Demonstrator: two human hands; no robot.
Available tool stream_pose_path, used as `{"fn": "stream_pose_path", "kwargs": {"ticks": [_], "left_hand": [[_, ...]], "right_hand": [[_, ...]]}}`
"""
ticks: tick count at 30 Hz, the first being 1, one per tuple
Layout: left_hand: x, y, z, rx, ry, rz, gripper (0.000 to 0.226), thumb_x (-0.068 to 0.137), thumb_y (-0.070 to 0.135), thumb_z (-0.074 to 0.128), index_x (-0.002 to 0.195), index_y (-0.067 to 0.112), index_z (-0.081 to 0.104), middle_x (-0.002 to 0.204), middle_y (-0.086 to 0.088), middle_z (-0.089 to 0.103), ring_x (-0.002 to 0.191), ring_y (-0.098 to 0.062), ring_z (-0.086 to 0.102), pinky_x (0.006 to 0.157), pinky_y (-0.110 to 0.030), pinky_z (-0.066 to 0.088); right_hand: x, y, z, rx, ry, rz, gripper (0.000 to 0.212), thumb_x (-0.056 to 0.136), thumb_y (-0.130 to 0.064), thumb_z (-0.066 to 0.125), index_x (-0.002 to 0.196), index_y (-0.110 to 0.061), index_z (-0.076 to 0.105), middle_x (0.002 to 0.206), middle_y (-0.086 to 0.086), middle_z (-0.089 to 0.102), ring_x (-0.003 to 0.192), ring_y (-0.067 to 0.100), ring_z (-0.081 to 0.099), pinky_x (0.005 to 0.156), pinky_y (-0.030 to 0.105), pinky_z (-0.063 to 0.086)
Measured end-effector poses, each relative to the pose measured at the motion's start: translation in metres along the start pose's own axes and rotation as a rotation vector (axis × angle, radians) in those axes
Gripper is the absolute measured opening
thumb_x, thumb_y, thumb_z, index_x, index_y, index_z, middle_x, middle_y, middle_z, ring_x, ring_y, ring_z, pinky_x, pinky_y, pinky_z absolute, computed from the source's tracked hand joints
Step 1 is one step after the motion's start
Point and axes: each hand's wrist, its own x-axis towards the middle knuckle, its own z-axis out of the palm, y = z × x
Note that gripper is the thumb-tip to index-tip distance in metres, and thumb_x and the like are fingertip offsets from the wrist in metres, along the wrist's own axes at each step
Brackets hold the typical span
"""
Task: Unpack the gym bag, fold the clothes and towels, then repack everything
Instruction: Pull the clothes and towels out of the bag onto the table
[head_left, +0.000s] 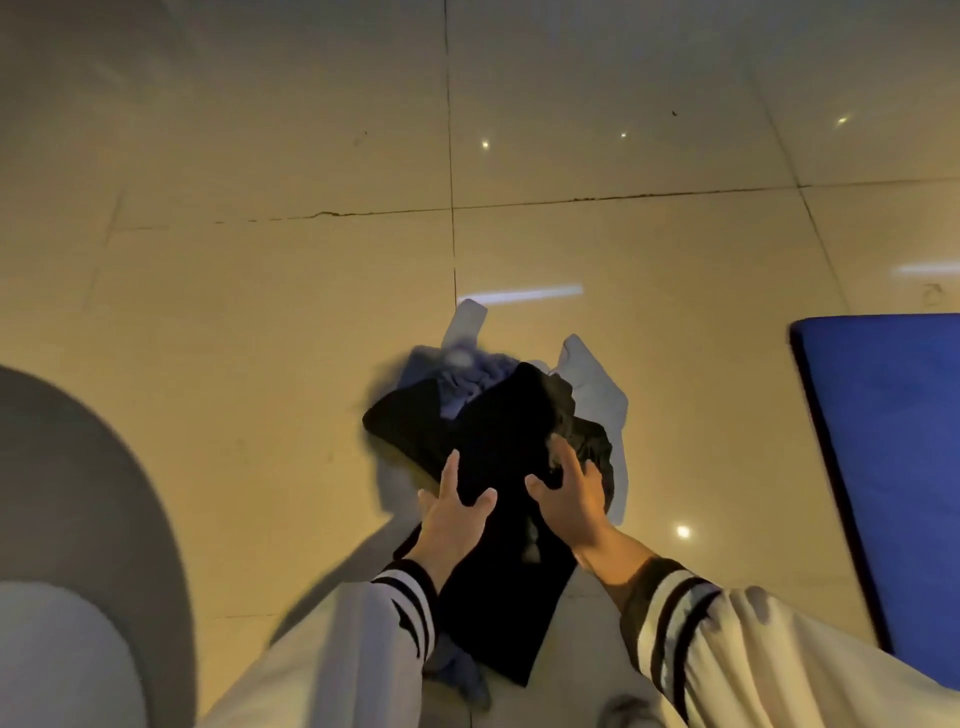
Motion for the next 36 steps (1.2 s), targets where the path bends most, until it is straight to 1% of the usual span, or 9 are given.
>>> {"fn": "stream_pose_path", "kwargs": {"ticks": [3,9,15,17,20,25,27,33,36], "left_hand": [[0.054,-0.021,0.009,-0.016,-0.045,-0.053,0.090,0.091,0.066,0.057,0.147,0.063,-0.013,0.165,-0.023,-0.012,0.152,-0.045,0.007,0.120,-0.058,0.023],[0.114,-0.031,0.041,-0.096,0.058,0.113,0.100,0.089,0.063,0.062,0.146,0.063,-0.021,0.167,-0.010,0.013,0.149,-0.037,0.025,0.117,-0.049,0.028],[0.148,-0.021,0.052,0.016,0.105,0.213,0.093,0.085,0.069,0.061,0.146,0.066,-0.010,0.158,-0.016,0.020,0.143,-0.041,0.031,0.115,-0.054,0.034],[0.150,-0.023,0.051,0.006,0.079,0.199,0.089,0.088,0.066,0.062,0.150,0.061,-0.002,0.158,-0.011,0.019,0.144,-0.036,0.030,0.115,-0.049,0.034],[0.136,-0.019,0.055,-0.231,-0.010,0.270,0.079,0.093,0.051,0.065,0.152,0.055,0.012,0.157,0.000,0.035,0.138,-0.020,0.043,0.113,-0.040,0.040],[0.078,-0.014,0.066,-0.341,-0.071,0.259,0.074,0.097,0.040,0.063,0.156,0.046,0.018,0.148,0.006,0.048,0.131,-0.014,0.050,0.115,-0.043,0.040],[0.048,-0.009,0.062,-0.340,-0.062,0.281,0.076,0.096,0.038,0.066,0.157,0.041,0.021,0.148,0.008,0.048,0.133,-0.011,0.048,0.116,-0.038,0.038],[-0.073,0.038,0.020,-0.330,-0.022,0.338,0.069,0.095,0.033,0.068,0.153,0.037,0.031,0.138,0.019,0.048,0.130,-0.002,0.046,0.094,-0.008,0.036],[-0.138,0.062,-0.018,-0.350,-0.003,0.326,0.067,0.097,0.034,0.065,0.154,0.038,0.029,0.134,0.023,0.047,0.129,-0.003,0.045,0.095,-0.014,0.036]], "right_hand": [[0.032,0.028,0.005,-0.147,-0.052,0.027,0.076,0.094,-0.053,0.059,0.153,-0.052,0.010,0.165,0.016,-0.002,0.151,0.040,-0.002,0.118,0.059,0.016],[0.093,0.069,0.029,-0.146,-0.109,0.104,0.088,0.088,-0.066,0.058,0.146,-0.063,-0.008,0.165,0.007,-0.019,0.150,0.041,-0.016,0.117,0.066,0.010],[0.120,0.079,0.055,0.045,-0.034,0.011,0.088,0.088,-0.061,0.057,0.144,-0.067,-0.011,0.166,0.003,0.008,0.150,0.042,-0.008,0.119,0.063,0.011],[0.119,0.075,0.058,0.073,-0.047,-0.018,0.082,0.092,-0.054,0.055,0.146,-0.066,-0.006,0.162,0.003,0.025,0.150,0.037,0.012,0.119,0.058,0.021],[0.111,0.059,0.059,0.388,-0.133,-0.030,0.076,0.100,-0.039,0.056,0.150,-0.061,0.003,0.154,-0.001,0.039,0.134,0.022,0.045,0.111,0.043,0.041],[0.068,0.054,0.042,0.500,-0.139,-0.010,0.072,0.103,-0.020,0.054,0.154,-0.050,0.013,0.139,-0.007,0.054,0.130,0.030,0.052,0.105,0.045,0.047],[0.039,0.049,0.023,0.461,-0.144,-0.015,0.071,0.103,-0.025,0.054,0.153,-0.053,0.014,0.141,-0.016,0.049,0.132,0.019,0.050,0.105,0.033,0.043],[-0.059,-0.021,-0.033,0.469,-0.151,0.024,0.062,0.104,-0.020,0.051,0.153,-0.044,0.023,0.149,-0.006,0.045,0.135,0.015,0.045,0.113,0.031,0.037],[-0.115,-0.078,-0.060,0.511,-0.175,-0.017,0.058,0.105,-0.013,0.048,0.153,-0.036,0.028,0.151,-0.002,0.044,0.138,0.017,0.043,0.116,0.035,0.035]]}}
